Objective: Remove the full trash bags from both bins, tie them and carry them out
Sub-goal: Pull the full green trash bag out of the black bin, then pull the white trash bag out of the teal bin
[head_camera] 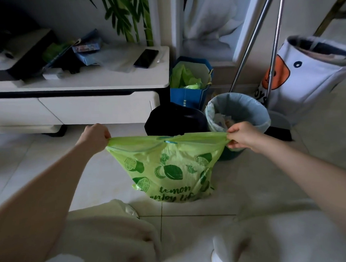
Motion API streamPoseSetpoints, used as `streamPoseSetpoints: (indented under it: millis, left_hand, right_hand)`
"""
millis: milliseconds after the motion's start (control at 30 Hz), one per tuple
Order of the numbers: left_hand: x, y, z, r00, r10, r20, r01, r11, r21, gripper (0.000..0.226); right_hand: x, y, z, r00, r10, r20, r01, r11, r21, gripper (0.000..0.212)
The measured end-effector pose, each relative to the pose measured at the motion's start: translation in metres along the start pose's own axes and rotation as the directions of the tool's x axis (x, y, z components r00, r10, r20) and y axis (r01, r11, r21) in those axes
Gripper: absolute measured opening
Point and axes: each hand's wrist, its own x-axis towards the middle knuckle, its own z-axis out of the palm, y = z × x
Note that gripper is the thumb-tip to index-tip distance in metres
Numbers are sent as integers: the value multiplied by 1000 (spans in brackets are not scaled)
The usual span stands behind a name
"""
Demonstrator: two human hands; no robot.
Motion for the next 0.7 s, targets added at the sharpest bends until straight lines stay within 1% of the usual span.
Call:
streamPoseSetpoints:
  millis: [33, 100, 300, 400, 533, 700]
  left_hand:
    - [1, 1, -1, 1000, -4, 6, 4, 1000, 0, 26]
    - [0, 12, -3, 1000, 7, 24, -5, 999, -53, 27]
    - [-1, 78, 7, 988, 155, 12, -147, 958, -244, 24]
    - [3, 115, 21, 982, 188, 19, -173, 934, -314, 22]
    - [12, 166, 42, 964, 262, 35, -235, 910, -343, 19]
    - [31, 225, 76, 950, 297, 94, -239, 889, -391, 16]
  right_hand:
    - [-2, 0, -2, 1000, 12, 27, -12, 1000, -15, 26]
    - [-5, 1, -8, 998, 27, 60, -25, 999, -40, 24]
    - [3, 8, -30, 998, 50, 41, -50, 999, -2, 24]
    - [15, 14, -46, 997, 75, 29, -76, 997, 20, 21]
    - [36, 28, -71, 997, 77, -28, -76, 995, 58, 13]
    - [69, 55, -95, 984, 121, -133, -104, 987, 126, 8]
